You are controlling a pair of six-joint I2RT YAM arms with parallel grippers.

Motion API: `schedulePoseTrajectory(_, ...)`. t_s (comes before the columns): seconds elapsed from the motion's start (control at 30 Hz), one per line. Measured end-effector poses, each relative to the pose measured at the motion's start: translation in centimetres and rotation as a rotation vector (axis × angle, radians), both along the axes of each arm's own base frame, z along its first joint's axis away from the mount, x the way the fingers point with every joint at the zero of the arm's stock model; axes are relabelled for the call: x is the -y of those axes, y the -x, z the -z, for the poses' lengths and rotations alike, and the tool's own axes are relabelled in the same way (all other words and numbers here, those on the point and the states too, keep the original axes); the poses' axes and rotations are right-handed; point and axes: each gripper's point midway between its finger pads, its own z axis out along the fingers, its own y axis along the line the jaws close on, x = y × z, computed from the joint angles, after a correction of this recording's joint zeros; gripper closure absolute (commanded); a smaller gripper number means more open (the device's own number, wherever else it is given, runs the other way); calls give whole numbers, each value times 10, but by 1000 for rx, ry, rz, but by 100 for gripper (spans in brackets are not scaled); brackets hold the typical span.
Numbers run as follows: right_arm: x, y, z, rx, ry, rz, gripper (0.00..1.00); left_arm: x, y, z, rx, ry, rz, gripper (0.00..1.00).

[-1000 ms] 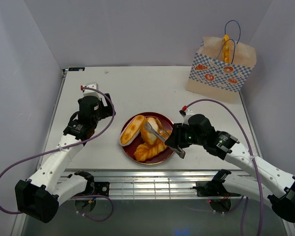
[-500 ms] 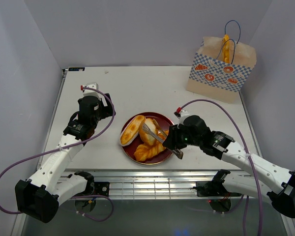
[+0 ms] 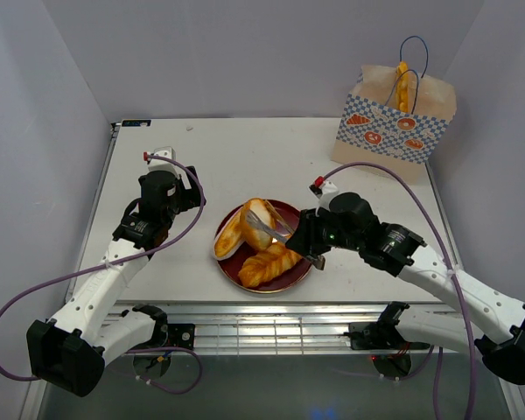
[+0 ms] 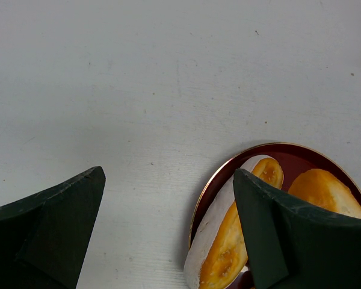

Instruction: Place the fake bread into the paper bag

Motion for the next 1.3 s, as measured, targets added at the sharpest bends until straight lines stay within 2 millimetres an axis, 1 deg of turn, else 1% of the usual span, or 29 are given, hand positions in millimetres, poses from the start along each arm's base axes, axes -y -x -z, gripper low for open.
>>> schedulePoseTrajectory(0.07,-2,-2,-12,18,-18,3,92,0,0,0,0,0,0,2)
schedulePoseTrajectory(0.23,-2,-10,-32,57,-38,31,92,0,0,0,0,0,0,2)
schedulePoseTrajectory(0.4,10,-23,-45,104,-11,116,92,0,0,0,0,0,0,2)
schedulePoseTrajectory(0.47,15,-31,-57,138,-6,156,92,0,0,0,0,0,0,2)
schedulePoseTrajectory(0.5,18,-37,-66,161,-3,175,92,0,0,0,0,0,0,2)
schedulePoseTrajectory(0.57,23,-51,-91,217,-9,219,92,0,0,0,0,0,0,2)
schedulePoseTrajectory(0.63,27,-69,-120,276,-26,266,92,0,0,0,0,-1,0,2)
schedulePoseTrajectory(0.7,35,-90,-146,327,-49,323,92,0,0,0,0,-1,0,2)
schedulePoseTrajectory(0.77,52,-115,-166,361,-63,395,92,0,0,0,0,0,0,2)
schedulePoseTrajectory(0.9,92,-166,-193,405,-52,534,92,0,0,0,0,0,0,2)
schedulePoseTrajectory(1.03,128,-206,-220,450,-53,623,92,0,0,0,0,0,0,2)
schedulePoseTrajectory(1.17,160,-228,-242,492,-62,691,92,0,0,0,0,0,1,2)
schedulePoseTrajectory(1.3,196,-237,-253,520,-67,762,92,1,0,0,-1,3,5,2)
